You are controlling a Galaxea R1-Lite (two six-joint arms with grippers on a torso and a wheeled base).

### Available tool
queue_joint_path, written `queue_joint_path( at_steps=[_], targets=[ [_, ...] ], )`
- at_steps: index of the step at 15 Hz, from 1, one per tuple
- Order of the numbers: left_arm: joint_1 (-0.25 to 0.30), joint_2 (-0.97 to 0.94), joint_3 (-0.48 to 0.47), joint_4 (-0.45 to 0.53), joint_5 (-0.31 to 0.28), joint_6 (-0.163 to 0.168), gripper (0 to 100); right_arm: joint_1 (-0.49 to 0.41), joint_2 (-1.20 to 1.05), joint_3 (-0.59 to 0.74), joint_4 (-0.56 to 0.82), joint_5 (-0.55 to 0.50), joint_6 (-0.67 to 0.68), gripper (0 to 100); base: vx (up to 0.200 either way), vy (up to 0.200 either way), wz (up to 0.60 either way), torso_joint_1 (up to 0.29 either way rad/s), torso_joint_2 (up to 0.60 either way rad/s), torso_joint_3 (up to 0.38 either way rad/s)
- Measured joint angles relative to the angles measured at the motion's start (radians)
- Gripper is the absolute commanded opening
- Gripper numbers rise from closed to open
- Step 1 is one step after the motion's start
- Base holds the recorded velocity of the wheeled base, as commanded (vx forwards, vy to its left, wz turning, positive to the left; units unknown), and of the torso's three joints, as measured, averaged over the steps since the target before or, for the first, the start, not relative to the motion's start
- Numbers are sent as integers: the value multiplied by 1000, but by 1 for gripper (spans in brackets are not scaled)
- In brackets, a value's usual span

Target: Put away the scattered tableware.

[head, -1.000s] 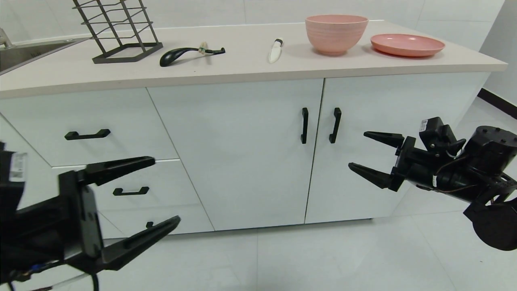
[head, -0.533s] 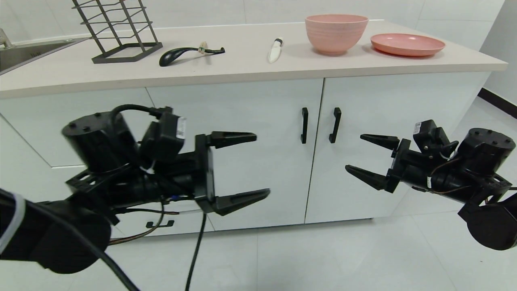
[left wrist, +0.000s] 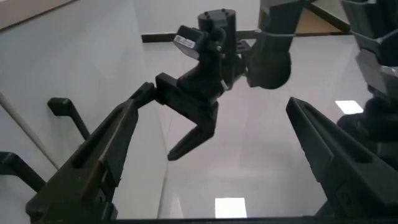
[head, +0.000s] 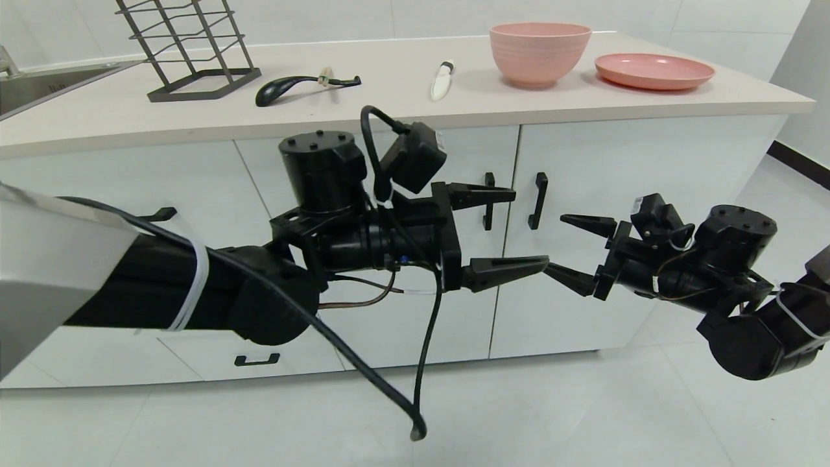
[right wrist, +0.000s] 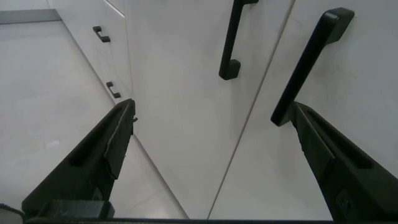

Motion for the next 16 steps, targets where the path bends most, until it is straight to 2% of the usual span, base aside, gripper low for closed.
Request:
queue_joint_path(
  at_steps=[2, 5, 11, 16],
  targets=[
    [-18, 45, -108, 86, 51, 14, 100, -5, 18, -28, 0, 0, 0, 100, 0, 0, 0, 0, 0, 0],
    [-42, 117, -214, 157, 136, 80, 100, -18, 43, -79, 0, 0, 0, 100, 0, 0, 0, 0, 0, 0],
    [-26, 153, -239, 159, 227, 79, 100, -18, 114, -207, 0, 2, 0, 100, 0, 0, 0, 0, 0, 0],
    [-10, 159, -243, 154, 237, 69, 100, 13, 151, -241, 0, 18, 0, 100, 0, 0, 0, 0, 0, 0]
  ],
)
